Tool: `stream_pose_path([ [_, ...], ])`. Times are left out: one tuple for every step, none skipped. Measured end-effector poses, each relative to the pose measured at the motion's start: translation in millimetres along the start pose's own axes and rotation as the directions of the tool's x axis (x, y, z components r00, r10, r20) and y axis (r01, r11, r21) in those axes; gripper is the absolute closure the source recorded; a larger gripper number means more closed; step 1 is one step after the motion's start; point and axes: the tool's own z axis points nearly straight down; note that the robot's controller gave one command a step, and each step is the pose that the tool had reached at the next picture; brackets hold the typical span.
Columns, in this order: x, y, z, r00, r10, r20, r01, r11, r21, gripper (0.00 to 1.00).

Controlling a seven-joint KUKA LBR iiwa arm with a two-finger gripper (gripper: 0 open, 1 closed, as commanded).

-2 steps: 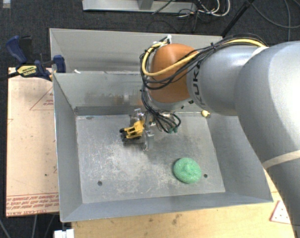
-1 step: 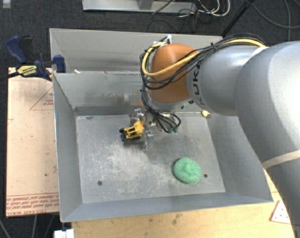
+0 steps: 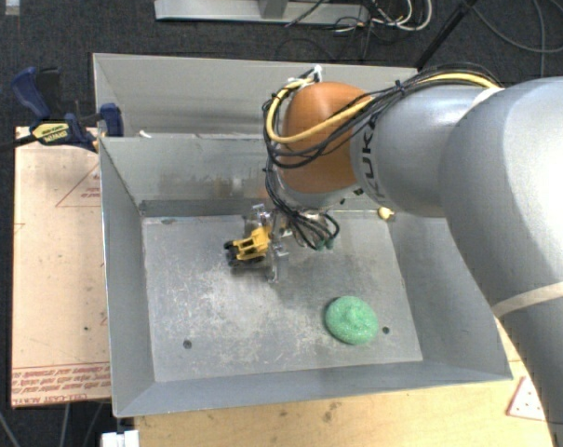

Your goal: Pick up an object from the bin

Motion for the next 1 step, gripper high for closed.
stream_pose_path([
  [-15.7, -9.1, -180.1, 0.998, -0.064, 0.01, 0.064, 0.998, 0.003, 1.0],
])
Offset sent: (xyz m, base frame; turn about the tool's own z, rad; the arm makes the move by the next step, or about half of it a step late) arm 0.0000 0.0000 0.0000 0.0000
